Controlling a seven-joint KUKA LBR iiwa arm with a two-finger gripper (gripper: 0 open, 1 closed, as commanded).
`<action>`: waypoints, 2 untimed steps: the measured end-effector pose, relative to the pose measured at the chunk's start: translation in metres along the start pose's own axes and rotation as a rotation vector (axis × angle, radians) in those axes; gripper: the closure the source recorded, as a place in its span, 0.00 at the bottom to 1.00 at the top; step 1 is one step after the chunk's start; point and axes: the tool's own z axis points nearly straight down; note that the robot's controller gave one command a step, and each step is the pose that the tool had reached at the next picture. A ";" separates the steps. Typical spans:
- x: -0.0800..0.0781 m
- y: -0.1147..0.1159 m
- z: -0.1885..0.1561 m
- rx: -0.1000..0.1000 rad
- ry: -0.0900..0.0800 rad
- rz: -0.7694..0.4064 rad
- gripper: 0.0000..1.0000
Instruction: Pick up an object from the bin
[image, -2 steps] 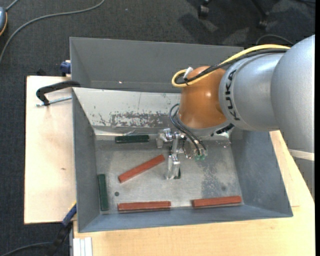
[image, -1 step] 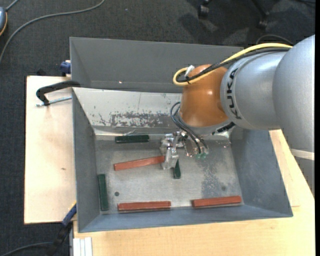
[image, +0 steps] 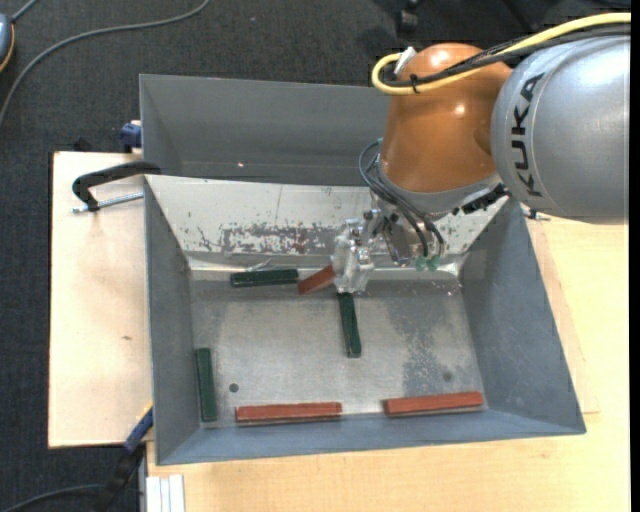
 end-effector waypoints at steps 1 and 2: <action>0.002 0.000 0.005 0.000 0.009 0.000 0.00; 0.027 0.022 0.151 -0.003 0.019 -0.347 0.00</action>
Offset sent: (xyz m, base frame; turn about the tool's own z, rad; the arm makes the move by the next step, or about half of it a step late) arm 0.0000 0.0000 0.0000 0.0000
